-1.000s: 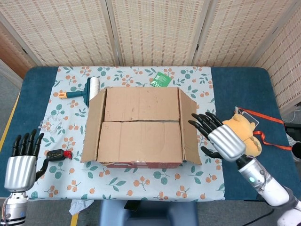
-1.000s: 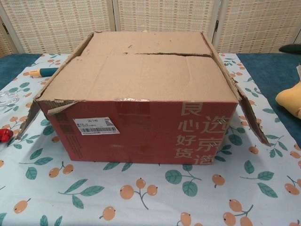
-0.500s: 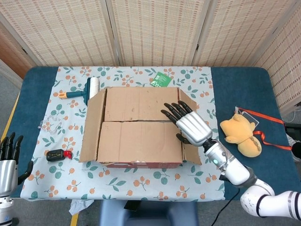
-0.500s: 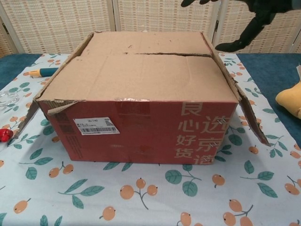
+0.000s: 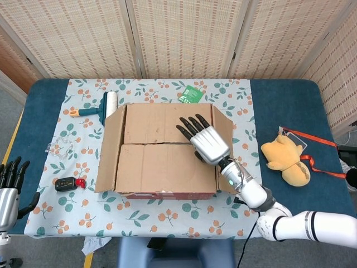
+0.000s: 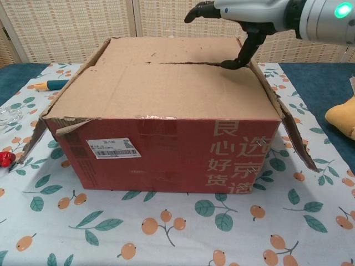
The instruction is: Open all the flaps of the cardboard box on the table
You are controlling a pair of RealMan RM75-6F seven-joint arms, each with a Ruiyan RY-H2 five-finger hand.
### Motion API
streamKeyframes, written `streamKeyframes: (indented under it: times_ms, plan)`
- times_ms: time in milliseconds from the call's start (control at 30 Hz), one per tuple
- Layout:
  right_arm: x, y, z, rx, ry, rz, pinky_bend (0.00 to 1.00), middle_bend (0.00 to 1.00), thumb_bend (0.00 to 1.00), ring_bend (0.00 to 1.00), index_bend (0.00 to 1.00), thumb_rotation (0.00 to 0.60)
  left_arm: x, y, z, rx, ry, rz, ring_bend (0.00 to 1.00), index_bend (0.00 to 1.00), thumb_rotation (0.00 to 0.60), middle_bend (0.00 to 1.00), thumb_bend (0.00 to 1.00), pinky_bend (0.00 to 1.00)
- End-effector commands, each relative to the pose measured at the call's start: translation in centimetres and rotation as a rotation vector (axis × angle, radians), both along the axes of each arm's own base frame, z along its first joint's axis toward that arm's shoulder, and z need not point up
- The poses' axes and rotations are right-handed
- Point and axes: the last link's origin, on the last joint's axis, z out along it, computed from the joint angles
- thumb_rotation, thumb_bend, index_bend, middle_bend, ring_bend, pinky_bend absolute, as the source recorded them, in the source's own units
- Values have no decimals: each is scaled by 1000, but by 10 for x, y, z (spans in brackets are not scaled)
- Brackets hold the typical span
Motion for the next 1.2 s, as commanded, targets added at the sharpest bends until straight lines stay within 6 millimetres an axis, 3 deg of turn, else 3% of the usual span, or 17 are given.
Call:
streamKeyframes:
  times_ms: [33,333,667,1200]
  plan:
    - [3,-9,-12,1,14,-8,0,0,411,0,0,600,-2,1,3,-14,-35,8,0,0,600,0,391,0]
    - [1,-24,-32,4,40,-30,0,0,411,0,0,600,-4,1,5,-56,-49,4,0,0,600,0,389,0]
    - [3,-33,-39,-6,49,-29,0,0,412,0,0,600,-6,3,7,-60,-59,11,0,0,600,0,390,0]
    - [10,-56,-27,-79,-45,-37,0,0,412,0,0,600,-8,7,11,-43,-86,-8,0,0,600,0,390,0]
